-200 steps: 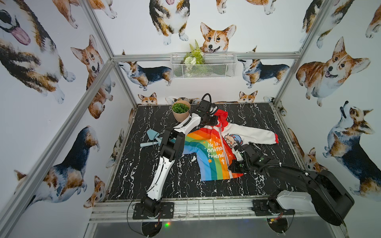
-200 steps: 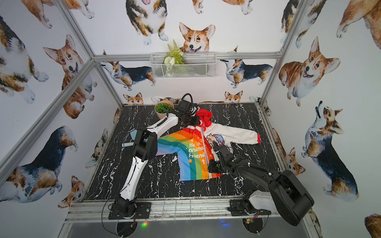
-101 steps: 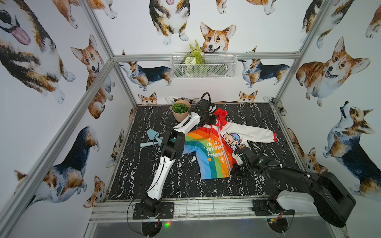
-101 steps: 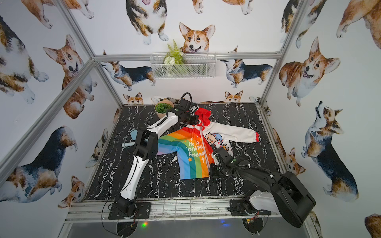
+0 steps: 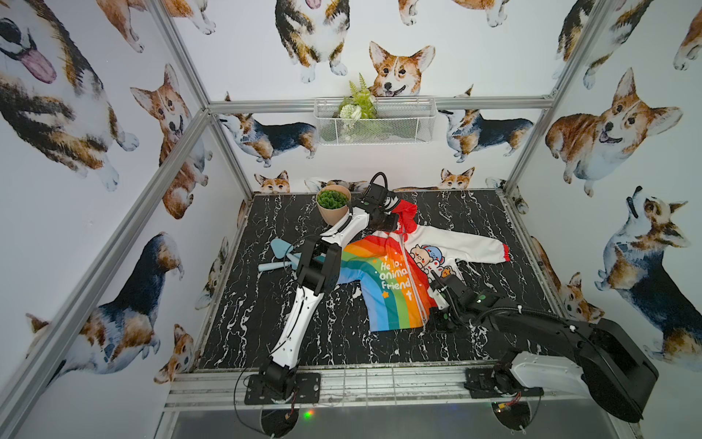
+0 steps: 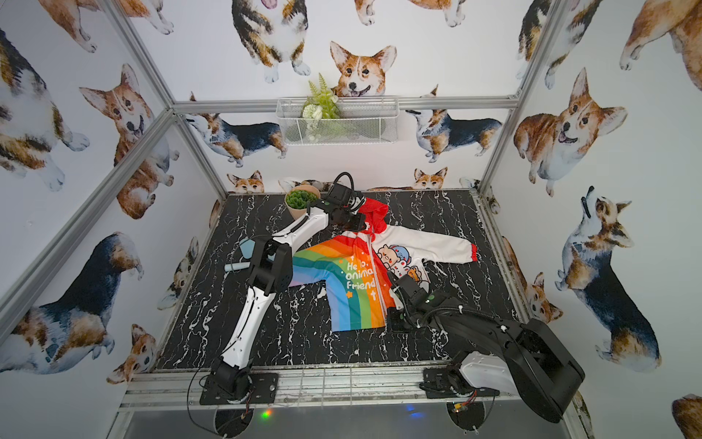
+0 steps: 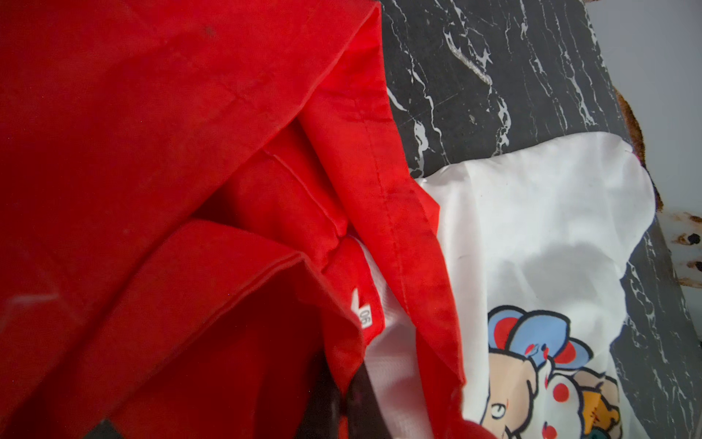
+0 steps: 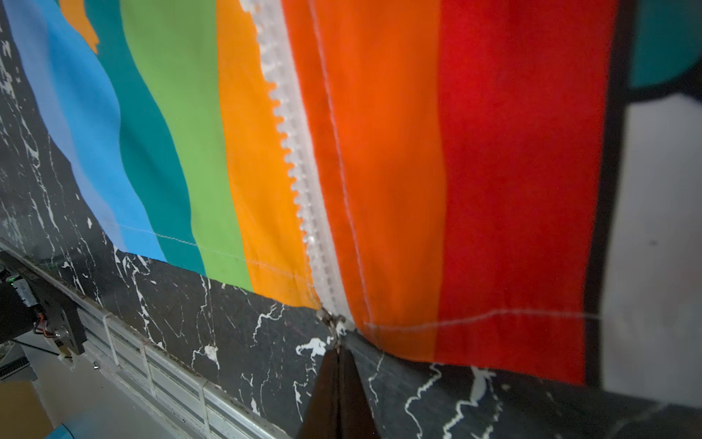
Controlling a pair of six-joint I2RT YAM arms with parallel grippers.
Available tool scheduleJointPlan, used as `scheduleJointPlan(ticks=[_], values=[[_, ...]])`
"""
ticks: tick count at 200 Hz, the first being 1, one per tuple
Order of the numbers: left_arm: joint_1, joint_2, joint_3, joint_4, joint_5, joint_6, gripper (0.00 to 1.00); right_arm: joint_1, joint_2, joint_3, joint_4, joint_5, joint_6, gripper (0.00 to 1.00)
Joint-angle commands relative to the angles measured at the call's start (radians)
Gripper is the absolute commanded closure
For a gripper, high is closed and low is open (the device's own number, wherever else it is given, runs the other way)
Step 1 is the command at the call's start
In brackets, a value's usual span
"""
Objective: Unzip the jacket
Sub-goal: Unzip the zipper on the jacket.
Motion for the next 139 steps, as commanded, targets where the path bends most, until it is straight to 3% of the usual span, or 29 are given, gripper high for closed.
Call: scheduleJointPlan(ticks=[1, 110, 117, 139], values=[[0.004, 0.005, 0.012, 0.0, -0.017, 0.017, 1.0, 0.004, -0.008, -0.001, -0.05, 0.003, 0.016, 1.0], [0.004, -0.005, -0.005, 0.009, 0.011, 0.009, 1.0, 0.005, -0.006, -0.003, -0.07, 0.028, 0.024, 1.0], [0.004, -0.009, -0.007, 0.014, 0.032, 0.003, 0.92, 0.005, -0.002, 0.001, -0.061, 0.027, 0.024, 1.0], [0.003, -0.054, -0.039, 0.047, 0.087, -0.025, 0.63, 0.005, -0.015, 0.027, -0.07, 0.051, 0.019, 0.77]])
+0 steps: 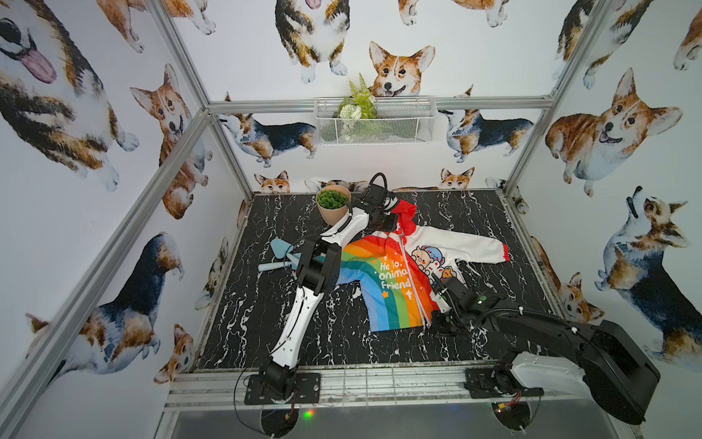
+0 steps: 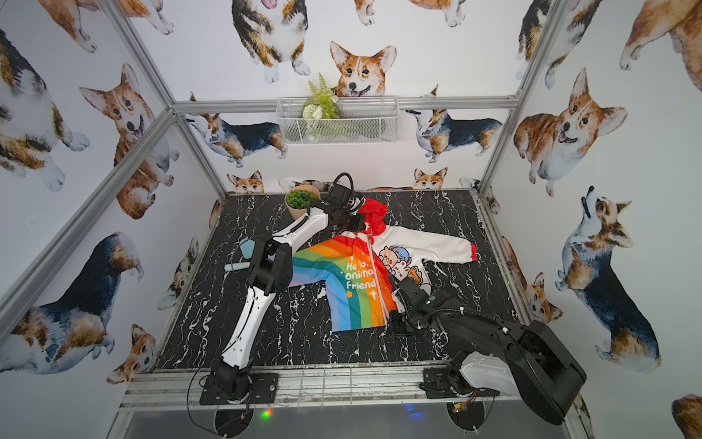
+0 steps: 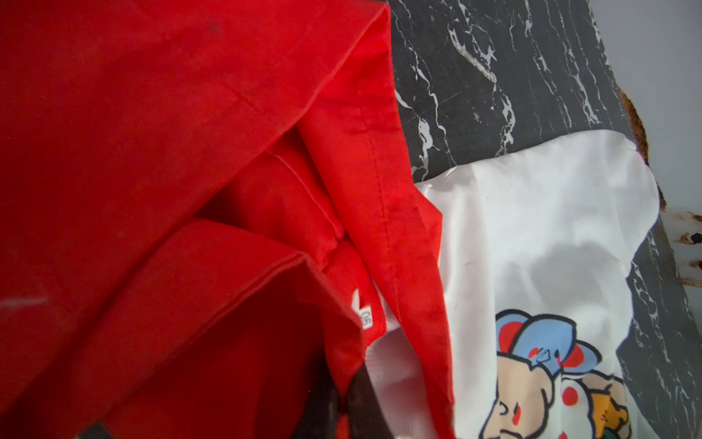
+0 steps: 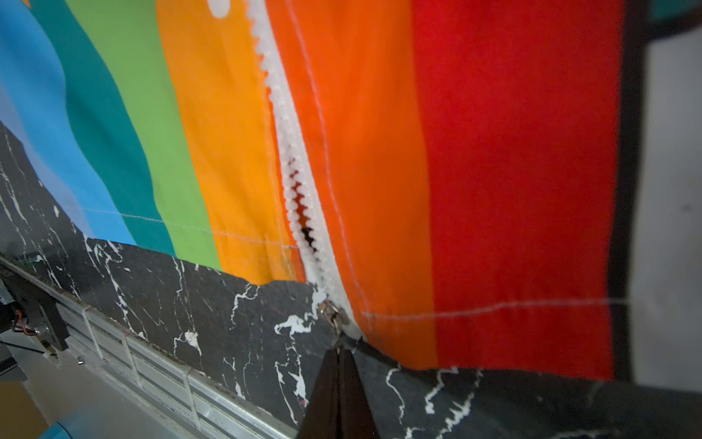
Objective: Unzip the jacket
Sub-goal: Unzip the zipper on the jacket, then smooth out the jacket at the center of the board.
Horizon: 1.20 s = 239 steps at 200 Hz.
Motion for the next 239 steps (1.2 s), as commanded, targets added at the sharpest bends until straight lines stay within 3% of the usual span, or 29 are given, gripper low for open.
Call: scheduleJointPlan(ticks=[1, 21, 47, 64, 81, 115, 146, 182, 239], values=[[0.0, -0.051, -0.027, 0.046, 0.072, -0.027, 0.62, 0.001, -0.013, 0.027, -0.017, 0.04, 0.012, 0.76], [-0.001, -0.119, -0.059, 0.073, 0.089, -0.044, 0.38, 0.001, -0.082, 0.056, -0.065, 0.125, 0.013, 0.59], [0.0, -0.224, -0.125, 0.113, 0.061, -0.064, 0.12, -0.002, -0.185, 0.076, -0.108, 0.336, 0.048, 0.53], [-0.001, -0.301, -0.195, 0.135, 0.015, -0.083, 0.05, -0.033, -0.228, 0.091, -0.108, 0.416, 0.056, 0.51], [-0.007, -0.415, -0.352, 0.209, -0.045, -0.114, 0.05, -0.124, -0.233, 0.094, -0.101, 0.435, 0.057, 0.5], [-0.04, -0.664, -0.753, 0.346, -0.182, -0.198, 0.09, -0.361, -0.185, 0.075, -0.043, 0.358, 0.021, 0.47], [-0.102, -0.849, -1.029, 0.319, -0.304, -0.232, 0.17, -0.491, -0.106, 0.077, -0.02, 0.318, -0.012, 0.46], [-0.201, -1.023, -1.261, 0.207, -0.411, -0.313, 0.22, -0.528, -0.072, 0.076, 0.014, 0.321, -0.026, 0.47], [-0.294, -1.236, -1.589, 0.159, -0.41, -0.478, 0.36, -0.55, 0.009, 0.084, 0.035, 0.329, -0.058, 0.46]])
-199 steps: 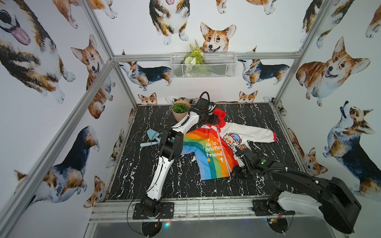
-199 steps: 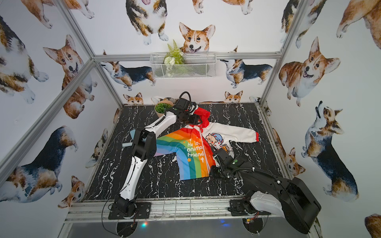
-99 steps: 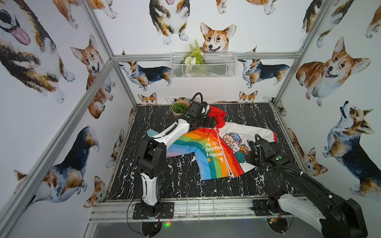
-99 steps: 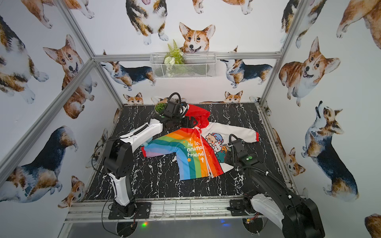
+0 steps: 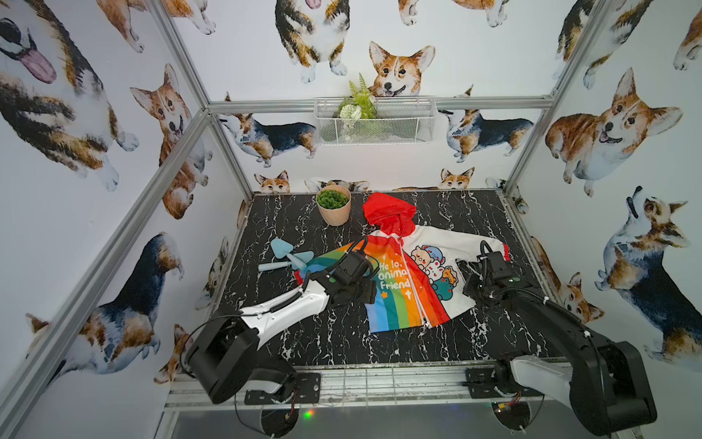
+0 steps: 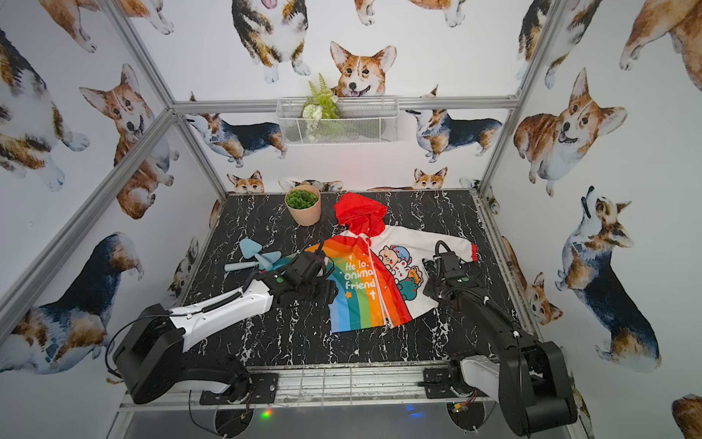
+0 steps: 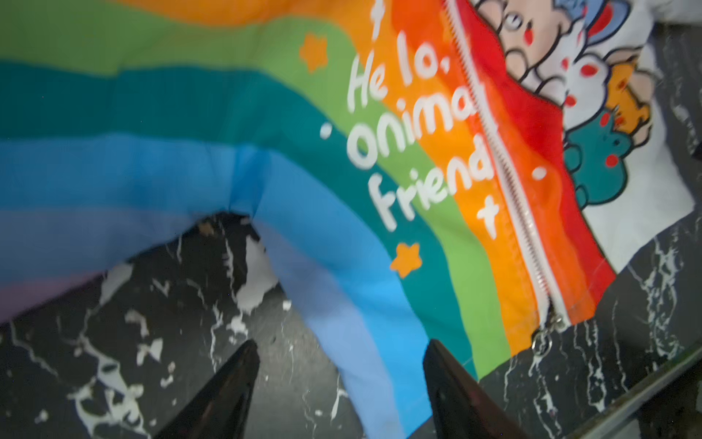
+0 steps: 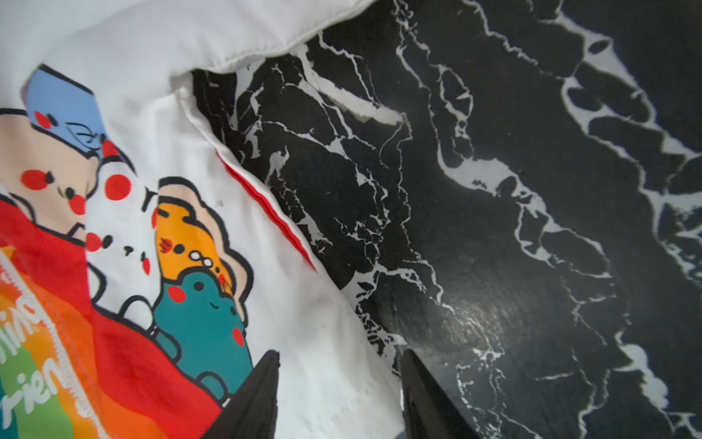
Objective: Unzip the jacket
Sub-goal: Smooth out the jacket at the center of the board.
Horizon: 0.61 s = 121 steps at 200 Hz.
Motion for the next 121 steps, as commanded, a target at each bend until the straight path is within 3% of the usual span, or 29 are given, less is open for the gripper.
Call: scheduleJointPlan(ticks=[1, 34, 82, 121], values=[[-0.026, -0.071, -0.121, -0.026, -0.012, -0.12, 0.36, -0.012, 0.029, 0.005, 0.032, -0.004, -0.025, 0.46], [-0.083, -0.071, -0.217, 0.12, 0.078, -0.193, 0.46, -0.015, 0.038, 0.016, 0.044, -0.05, -0.035, 0.46], [-0.115, -0.011, -0.252, 0.251, 0.117, -0.238, 0.46, -0.015, 0.012, 0.009, 0.058, -0.069, -0.049, 0.46], [-0.135, -0.049, -0.236, 0.151, 0.034, -0.236, 0.48, -0.015, 0.003, 0.008, 0.05, -0.054, -0.051, 0.47]])
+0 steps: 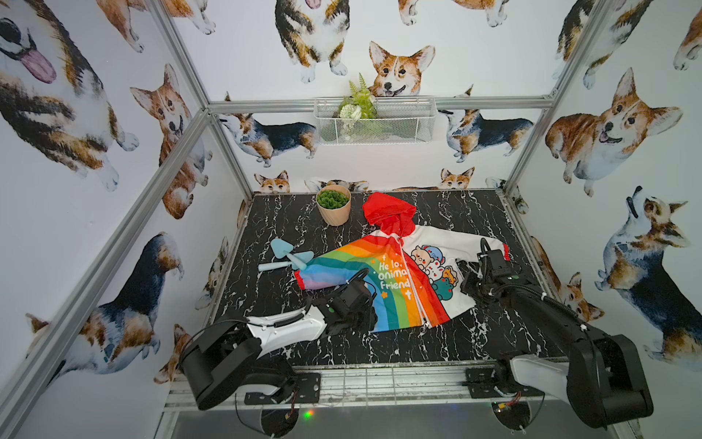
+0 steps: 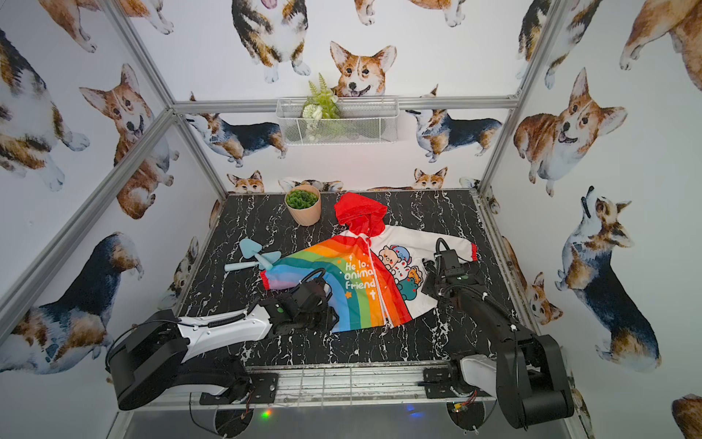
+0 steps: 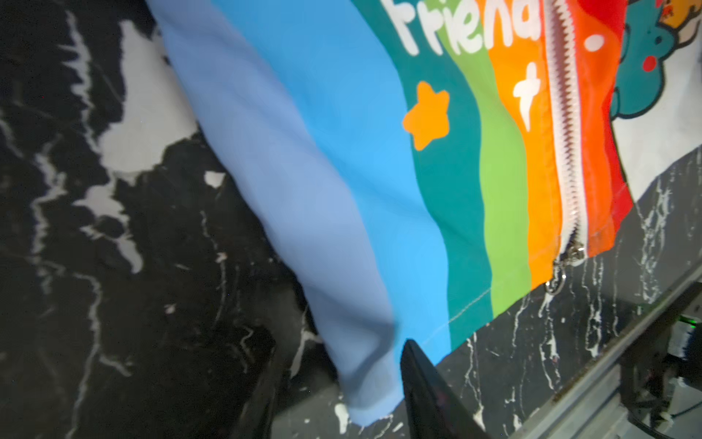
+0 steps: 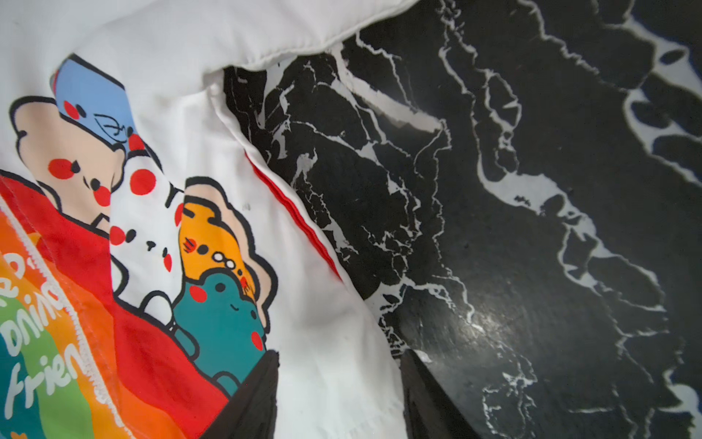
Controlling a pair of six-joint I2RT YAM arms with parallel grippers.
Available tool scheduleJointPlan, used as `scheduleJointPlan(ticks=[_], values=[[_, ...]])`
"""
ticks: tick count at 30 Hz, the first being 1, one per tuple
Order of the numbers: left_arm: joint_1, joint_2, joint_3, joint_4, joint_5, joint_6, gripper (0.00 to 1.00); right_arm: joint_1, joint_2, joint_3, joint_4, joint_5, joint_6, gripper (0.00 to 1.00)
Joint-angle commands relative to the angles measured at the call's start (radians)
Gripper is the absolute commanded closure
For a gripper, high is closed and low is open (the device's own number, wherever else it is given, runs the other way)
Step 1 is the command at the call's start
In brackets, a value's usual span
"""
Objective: Unzip the jacket
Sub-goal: Smooth out the jacket at the center of the board.
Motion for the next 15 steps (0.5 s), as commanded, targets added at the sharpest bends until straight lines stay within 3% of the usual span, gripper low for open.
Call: scheduleJointPlan(ticks=[1, 6, 15], values=[[-0.011, -0.036, 0.003, -0.128, -0.052, -0.03, 0.48, 0.002, -0.008, 0.001, 0.014, 0.01, -0.006, 0.47], [-0.01, -0.045, -0.009, -0.075, -0.022, -0.019, 0.45, 0.002, -0.004, 0.0, 0.018, 0.003, -0.004, 0.47], [-0.015, 0.036, -0.013, 0.004, 0.03, -0.027, 0.51, 0.002, -0.026, -0.006, 0.01, 0.008, -0.003, 0.47]])
